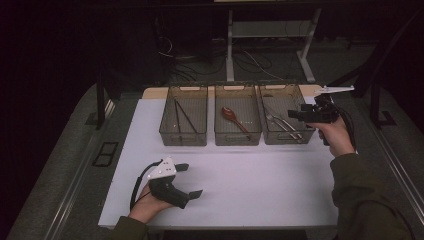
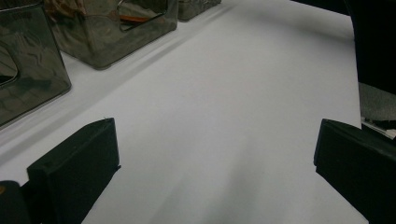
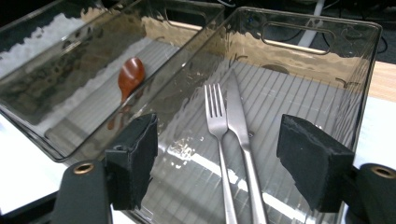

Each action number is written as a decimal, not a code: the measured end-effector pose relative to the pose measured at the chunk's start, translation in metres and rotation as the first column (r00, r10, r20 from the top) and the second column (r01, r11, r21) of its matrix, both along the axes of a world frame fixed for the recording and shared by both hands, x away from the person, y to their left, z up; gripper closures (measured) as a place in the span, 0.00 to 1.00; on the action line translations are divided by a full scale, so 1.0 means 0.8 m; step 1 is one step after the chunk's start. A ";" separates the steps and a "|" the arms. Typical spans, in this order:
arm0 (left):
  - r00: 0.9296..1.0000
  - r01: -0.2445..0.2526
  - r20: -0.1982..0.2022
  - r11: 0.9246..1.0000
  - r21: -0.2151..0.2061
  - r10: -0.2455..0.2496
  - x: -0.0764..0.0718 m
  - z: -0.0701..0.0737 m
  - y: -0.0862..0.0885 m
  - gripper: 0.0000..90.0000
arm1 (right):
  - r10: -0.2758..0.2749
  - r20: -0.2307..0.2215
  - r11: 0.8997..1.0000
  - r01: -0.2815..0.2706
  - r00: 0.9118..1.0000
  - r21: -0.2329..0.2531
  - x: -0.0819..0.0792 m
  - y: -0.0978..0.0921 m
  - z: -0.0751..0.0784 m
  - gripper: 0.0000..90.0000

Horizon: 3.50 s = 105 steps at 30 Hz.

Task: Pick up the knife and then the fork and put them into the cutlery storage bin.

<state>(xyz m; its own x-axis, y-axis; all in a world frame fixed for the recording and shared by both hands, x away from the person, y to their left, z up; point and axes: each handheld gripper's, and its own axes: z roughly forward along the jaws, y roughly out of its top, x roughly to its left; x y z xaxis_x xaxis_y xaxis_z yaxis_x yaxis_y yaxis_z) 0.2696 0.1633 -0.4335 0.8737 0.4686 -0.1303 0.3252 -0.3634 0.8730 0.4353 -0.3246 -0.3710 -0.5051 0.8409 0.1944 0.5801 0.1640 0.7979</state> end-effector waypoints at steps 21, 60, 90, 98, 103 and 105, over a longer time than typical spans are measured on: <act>1.000 -0.026 0.002 1.000 0.010 0.026 0.002 0.001 0.004 0.00 | 0.067 0.022 0.998 -0.067 0.997 -0.020 -0.039 0.018 -0.010 0.19; 1.000 -0.024 0.013 1.000 0.003 0.024 0.003 0.003 0.009 0.00 | 0.237 0.056 0.971 -0.238 0.970 0.014 -0.149 0.039 -0.041 0.19; 1.000 -0.021 0.012 1.000 -0.003 0.021 0.001 0.004 0.007 0.00 | 0.258 0.050 0.966 -0.257 0.965 -0.019 -0.203 0.028 -0.076 0.19; 1.000 -0.021 0.011 1.000 -0.002 0.021 0.001 0.004 0.007 0.00 | 0.222 0.067 0.975 -0.222 0.973 -0.016 -0.216 0.020 -0.082 0.19; 1.000 -0.019 0.011 1.000 0.000 0.019 0.001 0.003 0.006 0.00 | 0.202 0.061 0.979 -0.203 0.977 -0.002 -0.219 0.015 -0.086 0.19; 1.000 -0.019 0.009 1.000 -0.001 0.019 0.001 0.003 0.006 0.00 | 0.203 0.053 0.979 -0.203 0.978 -0.006 -0.217 0.015 -0.089 0.19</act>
